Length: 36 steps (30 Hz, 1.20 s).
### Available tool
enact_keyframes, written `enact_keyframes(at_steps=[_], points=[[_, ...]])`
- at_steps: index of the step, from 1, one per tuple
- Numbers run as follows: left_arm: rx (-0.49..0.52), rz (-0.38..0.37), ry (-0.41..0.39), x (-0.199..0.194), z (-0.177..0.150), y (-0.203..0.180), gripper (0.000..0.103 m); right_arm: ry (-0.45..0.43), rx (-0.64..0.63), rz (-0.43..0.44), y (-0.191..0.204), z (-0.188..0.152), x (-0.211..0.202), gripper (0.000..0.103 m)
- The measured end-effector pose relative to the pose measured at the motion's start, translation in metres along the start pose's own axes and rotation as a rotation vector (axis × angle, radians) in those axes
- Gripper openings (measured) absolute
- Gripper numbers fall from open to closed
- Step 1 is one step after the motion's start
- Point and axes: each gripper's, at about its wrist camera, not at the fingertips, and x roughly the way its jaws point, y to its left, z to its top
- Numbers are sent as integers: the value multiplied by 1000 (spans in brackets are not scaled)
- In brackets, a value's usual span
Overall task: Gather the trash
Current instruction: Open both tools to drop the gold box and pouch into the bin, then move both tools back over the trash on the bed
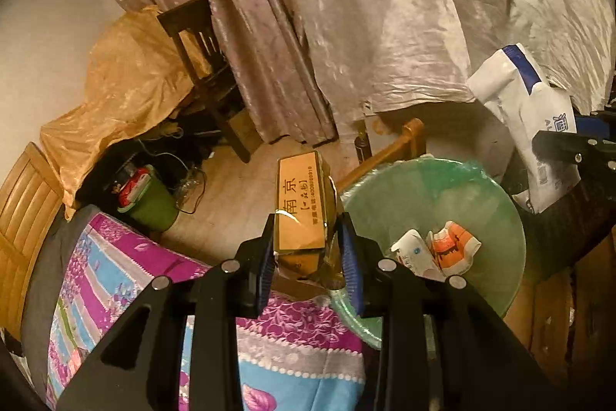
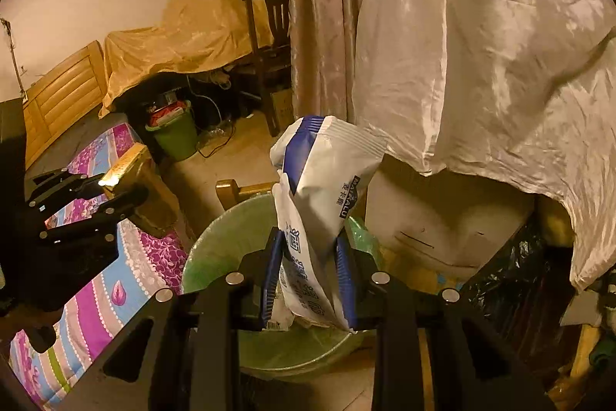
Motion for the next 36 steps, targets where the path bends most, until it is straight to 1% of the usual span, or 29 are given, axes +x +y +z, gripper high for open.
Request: enact_keyframes(at_steps=[6, 10, 13, 16, 19, 20, 22, 23, 24, 25, 27, 31, 34, 36], points=[[-18, -62, 26, 14, 1, -2, 30, 17, 26, 27, -5, -2, 8, 29], [-46, -131, 26, 21, 4, -1, 30, 19, 36, 35, -9, -2, 10, 29], [-92, -211, 23, 24, 6, 2, 30, 25, 35, 34, -11, -1, 13, 29], [-120, -257, 24, 26, 6, 4, 30, 30, 36, 42, -10, -2, 15, 29], [-134, -276, 29, 29, 6, 4, 30, 35, 35, 49, -10, -4, 18, 29], [-133, -274, 30, 30, 7, 3, 30, 38, 35, 54, -10, -4, 20, 29], [-122, -271, 25, 30, 8, 0, 34, 48, 20, 61, -8, -4, 25, 30], [-118, -260, 28, 31, 8, -1, 44, 53, 9, 57, -7, -4, 28, 34], [-118, -235, 39, 34, 9, -1, 65, 55, 6, 38, -8, -4, 30, 39], [-129, -214, 47, 36, 9, 2, 71, 52, 8, 35, -8, -4, 31, 43], [-150, -216, 49, 37, 8, 7, 72, 47, 16, 44, -10, -3, 32, 43], [-175, -191, 50, 36, 4, 18, 72, 45, 25, 45, -14, -4, 32, 43], [-179, -178, 35, 29, -2, 23, 72, 41, 28, 50, -11, -6, 31, 43], [-170, -155, 24, 23, -8, 25, 72, 36, 31, 64, -8, -8, 30, 43]])
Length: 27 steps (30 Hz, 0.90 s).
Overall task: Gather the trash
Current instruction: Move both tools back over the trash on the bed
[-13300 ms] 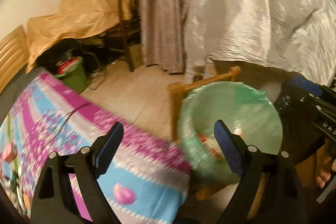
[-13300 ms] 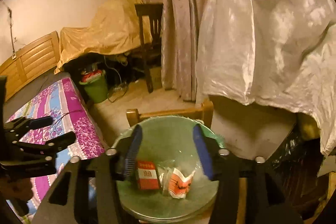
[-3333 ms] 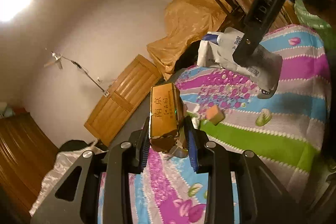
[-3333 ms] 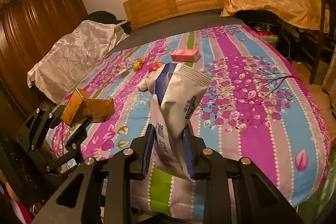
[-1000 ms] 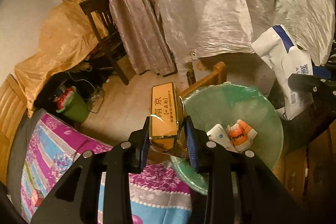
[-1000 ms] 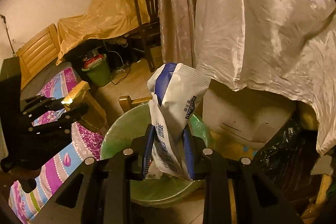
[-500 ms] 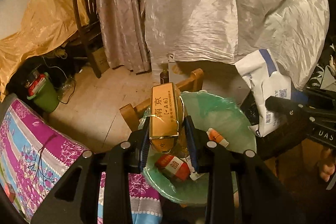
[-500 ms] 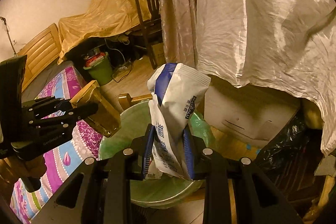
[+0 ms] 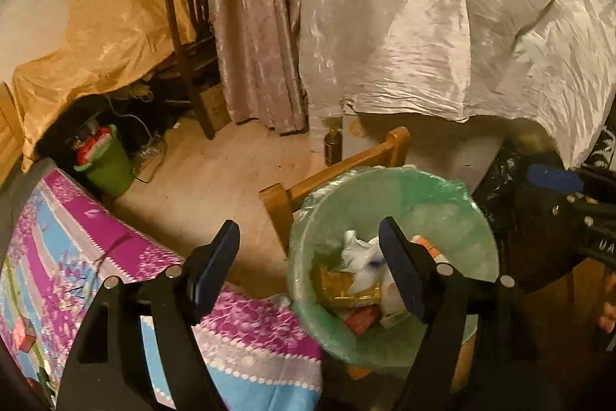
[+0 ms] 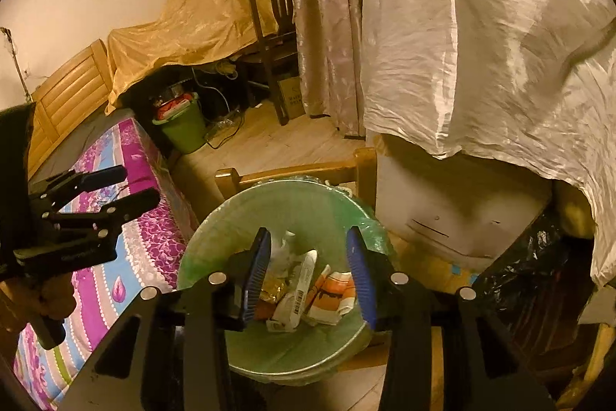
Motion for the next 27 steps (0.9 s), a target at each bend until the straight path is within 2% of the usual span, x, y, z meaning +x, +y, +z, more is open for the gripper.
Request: enact_keyframes(at_steps=[3, 5, 9, 11, 15, 22, 27], points=[[8, 64, -47, -17, -18, 7, 72, -22, -13, 27, 13, -6, 0, 43], [-13, 146, -96, -32, -35, 17, 72, -42, -35, 38, 28, -12, 0, 43], [-56, 295, -139, -51, -73, 40, 75, -106, -93, 54, 68, -22, -4, 43], [-72, 380, -141, -61, -99, 56, 76, -143, -124, 71, 90, -27, -7, 43], [-123, 497, -115, -86, -151, 89, 76, -188, -235, 116, 151, -43, -11, 43], [-289, 586, -23, -140, -251, 154, 76, -88, -416, 275, 260, -74, 4, 44], [-437, 626, 31, -179, -317, 199, 76, 21, -573, 408, 354, -116, 24, 46]])
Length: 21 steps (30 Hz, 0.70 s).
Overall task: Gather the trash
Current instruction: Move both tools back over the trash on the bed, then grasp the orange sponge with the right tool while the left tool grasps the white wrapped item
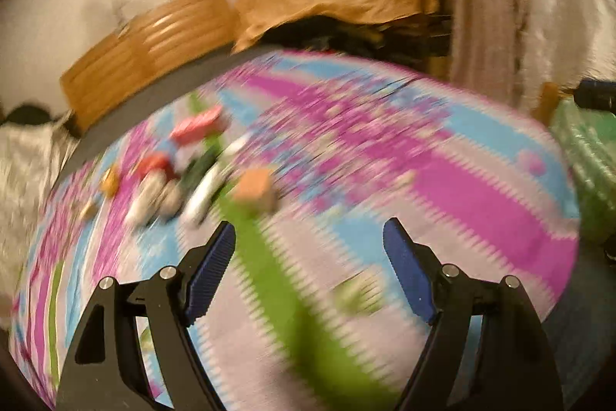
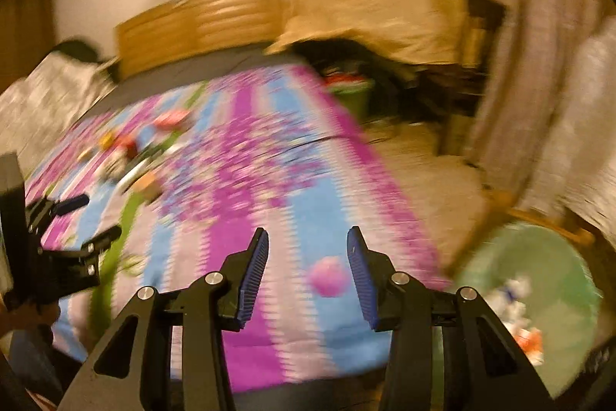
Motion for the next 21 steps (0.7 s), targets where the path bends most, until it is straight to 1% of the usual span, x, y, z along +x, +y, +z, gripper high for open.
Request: enact_keyframes(at_steps=[1, 3, 6, 8, 9, 11, 12, 14, 15, 16, 18, 19, 21], points=[[-30, 5, 16, 1, -9, 17, 76, 18, -25, 34, 17, 1, 11, 50], [-72, 13, 39, 3, -22, 40, 76, 51, -78, 103, 52, 3, 36, 52], [-122, 1, 71, 7, -42, 76, 76, 93, -166, 217, 106, 8, 76, 58], [-145, -23, 91, 14, -53, 96, 76, 102, -220, 263, 133, 13, 99, 68], [-160, -47, 101, 18, -55, 107, 76, 105, -247, 286, 143, 16, 110, 71], [-174, -95, 116, 27, -57, 121, 75, 116, -312, 323, 169, 25, 135, 80], [-175, -121, 120, 33, -55, 128, 74, 122, -340, 345, 180, 31, 148, 82], [-151, -182, 127, 53, -49, 138, 72, 133, -378, 358, 194, 42, 172, 83], [-134, -190, 129, 62, -45, 141, 70, 140, -391, 376, 199, 48, 184, 83], [-120, -202, 131, 69, -42, 143, 70, 147, -408, 390, 207, 54, 197, 83], [-95, -232, 132, 84, -33, 148, 67, 158, -438, 402, 211, 64, 213, 83], [-84, -250, 131, 93, -28, 151, 66, 173, -460, 409, 216, 68, 223, 83], [-76, -309, 127, 108, -17, 157, 65, 180, -490, 409, 222, 70, 236, 82]])
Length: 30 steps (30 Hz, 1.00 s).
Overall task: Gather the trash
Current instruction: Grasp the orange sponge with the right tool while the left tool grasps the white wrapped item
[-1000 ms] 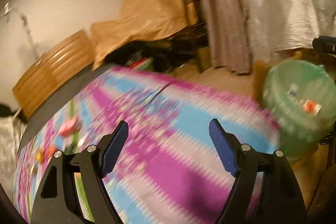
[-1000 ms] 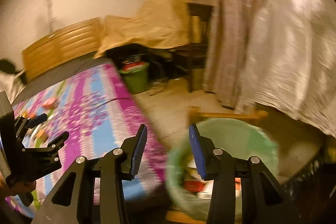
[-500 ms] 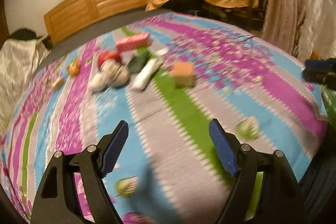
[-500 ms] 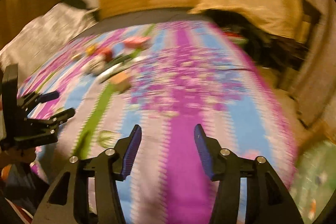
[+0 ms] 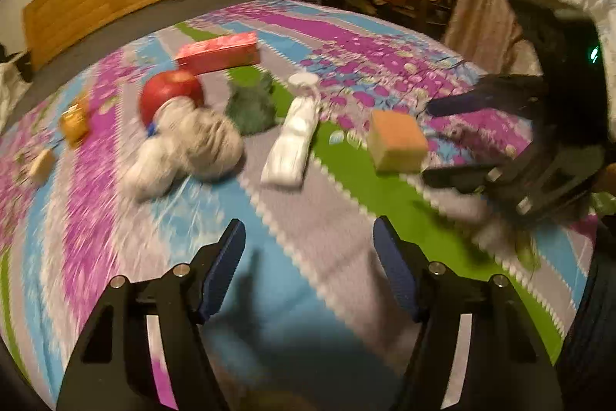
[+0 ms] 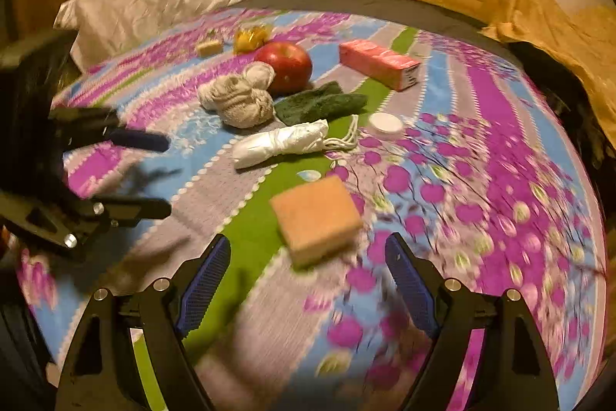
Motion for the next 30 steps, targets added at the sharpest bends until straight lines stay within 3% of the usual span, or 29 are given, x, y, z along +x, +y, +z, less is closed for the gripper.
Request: enact_keyframes(at_steps=[1, 3, 4, 5, 14, 16, 19, 20, 22, 30], points=[[5, -21, -1, 4, 6, 3, 65, 12, -21, 2, -1, 3, 7, 82], [20, -74, 1, 15, 16, 8, 65, 38, -46, -1, -4, 2, 16, 69], [24, -97, 8, 20, 18, 11, 65, 60, -53, 6, -6, 1, 21, 52], [27, -103, 14, 25, 21, 12, 65, 63, -51, 18, -8, -2, 21, 46], [25, -149, 24, 56, 43, 19, 65, -9, 136, 47, -35, -33, -24, 41], [52, -141, 54, 67, 46, 12, 53, -40, 209, 49, -38, -40, -40, 41], [54, -73, 52, 71, 44, 8, 35, -67, 308, 50, -38, -49, -58, 41], [25, -66, 51, 69, 43, 10, 23, -69, 325, 47, -35, -52, -63, 41], [-42, -70, 50, 61, 38, 13, 23, -73, 356, 34, -27, -57, -73, 41], [-108, 24, -2, -23, -32, -38, 23, -72, 349, -45, 27, -69, -99, 41]])
